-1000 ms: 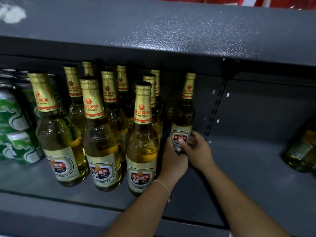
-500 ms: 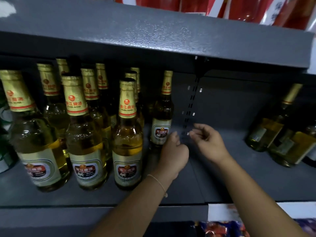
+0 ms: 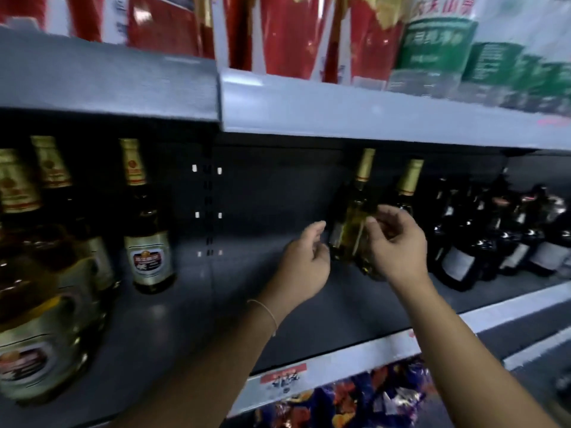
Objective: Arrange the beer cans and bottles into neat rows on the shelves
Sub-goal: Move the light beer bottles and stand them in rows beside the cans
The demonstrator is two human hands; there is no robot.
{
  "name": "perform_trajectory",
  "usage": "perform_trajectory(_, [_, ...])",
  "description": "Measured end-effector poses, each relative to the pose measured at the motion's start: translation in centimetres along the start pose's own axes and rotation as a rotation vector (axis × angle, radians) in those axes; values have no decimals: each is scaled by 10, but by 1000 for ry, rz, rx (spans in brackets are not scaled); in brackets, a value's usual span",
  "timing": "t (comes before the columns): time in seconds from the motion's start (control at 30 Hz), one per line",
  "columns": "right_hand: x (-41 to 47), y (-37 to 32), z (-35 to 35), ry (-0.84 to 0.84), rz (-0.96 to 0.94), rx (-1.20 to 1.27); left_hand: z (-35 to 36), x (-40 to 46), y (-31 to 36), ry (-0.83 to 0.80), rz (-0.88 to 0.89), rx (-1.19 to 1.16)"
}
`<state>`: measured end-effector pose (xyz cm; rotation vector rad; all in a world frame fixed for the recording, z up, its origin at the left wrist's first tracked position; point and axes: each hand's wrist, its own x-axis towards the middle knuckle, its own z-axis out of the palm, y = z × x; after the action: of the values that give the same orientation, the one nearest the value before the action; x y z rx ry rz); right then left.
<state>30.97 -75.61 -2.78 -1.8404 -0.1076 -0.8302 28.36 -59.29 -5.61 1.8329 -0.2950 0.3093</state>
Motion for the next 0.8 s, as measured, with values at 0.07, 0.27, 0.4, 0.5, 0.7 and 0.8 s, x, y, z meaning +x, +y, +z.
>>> perform_trajectory(0.07, [16,10,-15,69,3,-60,17,10,-1,-39,-9,27])
perform_trajectory(0.27, [62,41,-41,-38,11,-196,63,33,5,-113,-59,84])
perform_trajectory(0.4, [85,52,-33,-165,66,-172,75,44,7,-121,-66,156])
perform_trajectory(0.5, [100,56,-26,-210,59,-120,78,49,6,-117,-76,191])
perform_trajectory(0.7, [103,57,-18,-190,45,-72,72,48,9,-119,-98,205])
perform_trajectory(0.8, [78,42,-13,-187,-89,-111,65,42,12,-112,-76,203])
